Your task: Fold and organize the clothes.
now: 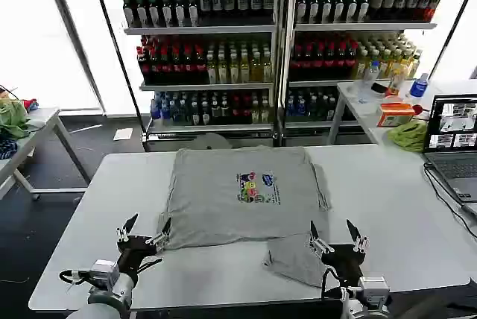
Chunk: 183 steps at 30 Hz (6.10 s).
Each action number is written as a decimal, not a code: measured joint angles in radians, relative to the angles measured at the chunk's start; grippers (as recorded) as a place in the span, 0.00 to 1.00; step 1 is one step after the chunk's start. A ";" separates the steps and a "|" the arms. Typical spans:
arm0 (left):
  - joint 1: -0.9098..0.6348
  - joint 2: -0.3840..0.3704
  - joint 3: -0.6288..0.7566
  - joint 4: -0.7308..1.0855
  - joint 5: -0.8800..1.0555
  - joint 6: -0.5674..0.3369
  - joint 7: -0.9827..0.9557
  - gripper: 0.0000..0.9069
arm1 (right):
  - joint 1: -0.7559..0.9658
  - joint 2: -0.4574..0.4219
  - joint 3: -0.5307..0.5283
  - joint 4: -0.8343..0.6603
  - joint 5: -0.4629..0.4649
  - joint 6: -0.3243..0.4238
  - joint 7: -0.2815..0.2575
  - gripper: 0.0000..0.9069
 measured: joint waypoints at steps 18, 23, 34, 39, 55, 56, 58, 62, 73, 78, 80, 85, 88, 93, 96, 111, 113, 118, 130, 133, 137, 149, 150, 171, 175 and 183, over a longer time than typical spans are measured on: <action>0.010 0.013 0.029 0.046 -0.016 0.055 -0.001 1.00 | -0.048 0.019 -0.060 -0.029 0.004 -0.020 0.059 1.00; 0.008 0.008 0.035 0.060 -0.017 0.056 -0.001 1.00 | -0.050 0.022 -0.071 -0.039 0.004 -0.019 0.069 1.00; 0.004 -0.002 0.043 0.083 -0.017 0.058 0.000 1.00 | -0.057 0.027 -0.086 -0.055 0.001 -0.021 0.085 1.00; 0.001 -0.003 0.043 0.095 -0.017 0.057 0.000 1.00 | -0.060 0.029 -0.092 -0.061 -0.002 -0.024 0.092 1.00; -0.008 -0.011 0.047 0.135 -0.018 0.051 -0.006 1.00 | -0.061 0.033 -0.105 -0.082 -0.008 -0.027 0.102 1.00; -0.009 -0.012 0.047 0.136 -0.020 0.050 -0.006 1.00 | -0.061 0.033 -0.106 -0.083 -0.009 -0.027 0.102 1.00; -0.011 -0.015 0.047 0.140 -0.023 0.047 -0.007 1.00 | -0.059 0.033 -0.106 -0.086 -0.011 -0.028 0.100 1.00; -0.013 -0.017 0.048 0.146 -0.028 0.043 -0.008 0.74 | -0.057 0.034 -0.108 -0.094 -0.011 -0.028 0.099 0.99; 0.004 -0.010 0.055 0.132 -0.037 0.052 -0.014 0.01 | -0.056 0.034 -0.123 -0.120 -0.013 -0.025 0.093 0.00; 0.007 -0.011 0.055 0.127 -0.046 0.059 -0.013 0.01 | -0.050 0.036 -0.121 -0.135 -0.011 -0.018 0.087 0.00; 0.008 -0.011 0.054 0.128 -0.049 0.060 -0.012 0.01 | -0.049 0.037 -0.120 -0.141 -0.011 -0.015 0.085 0.00; 0.010 -0.011 0.054 0.126 -0.051 0.062 -0.013 0.01 | -0.045 0.043 -0.125 -0.153 -0.009 -0.011 0.082 0.00; 0.010 -0.012 0.056 0.123 -0.052 0.067 -0.013 0.00 | -0.043 0.045 -0.125 -0.162 -0.009 -0.005 0.081 0.00; 0.010 -0.015 0.063 0.121 -0.052 0.070 -0.013 0.01 | -0.049 0.042 -0.120 -0.163 -0.011 0.008 0.073 0.00; 0.011 -0.016 0.067 0.117 -0.052 0.069 -0.015 0.00 | -0.049 0.043 -0.118 -0.157 -0.014 0.014 0.067 0.00; -0.013 -0.040 0.070 0.080 -0.057 0.036 -0.024 0.00 | 0.004 0.063 -0.065 -0.093 -0.061 0.095 -0.003 0.00; -0.020 -0.040 0.069 0.077 -0.064 0.029 -0.027 0.00 | 0.020 0.066 -0.058 -0.093 -0.068 0.104 -0.014 0.00; -0.048 -0.033 0.067 0.082 -0.083 0.005 -0.039 0.00 | 0.070 0.076 -0.043 -0.111 -0.077 0.131 -0.041 0.00; -0.148 -0.012 0.087 0.127 -0.125 -0.034 -0.058 0.00 | 0.252 0.080 -0.028 -0.171 -0.072 0.114 -0.067 0.00; -0.178 -0.004 0.094 0.143 -0.138 -0.041 -0.064 0.00 | 0.305 0.073 -0.028 -0.194 -0.064 0.103 -0.076 0.00; -0.219 0.003 0.105 0.166 -0.156 -0.048 -0.069 0.00 | 0.370 0.066 -0.029 -0.228 -0.053 0.090 -0.084 0.00; -0.353 0.001 0.152 0.278 -0.195 -0.060 -0.083 0.00 | 0.574 0.055 -0.048 -0.376 -0.008 0.037 -0.103 0.00; -0.365 -0.001 0.158 0.291 -0.197 -0.061 -0.084 0.00 | 0.591 0.055 -0.050 -0.391 -0.008 0.036 -0.106 0.00; -0.541 0.010 0.231 0.516 -0.210 -0.055 -0.086 0.87 | 0.776 0.101 -0.067 -0.643 -0.013 -0.002 -0.123 0.63; -0.559 0.010 0.238 0.540 -0.206 -0.046 -0.092 1.00 | 0.797 0.114 -0.068 -0.679 -0.011 -0.014 -0.120 1.00; -0.591 0.001 0.244 0.583 -0.210 -0.028 -0.103 1.00 | 0.844 0.164 -0.074 -0.758 0.012 -0.035 -0.091 1.00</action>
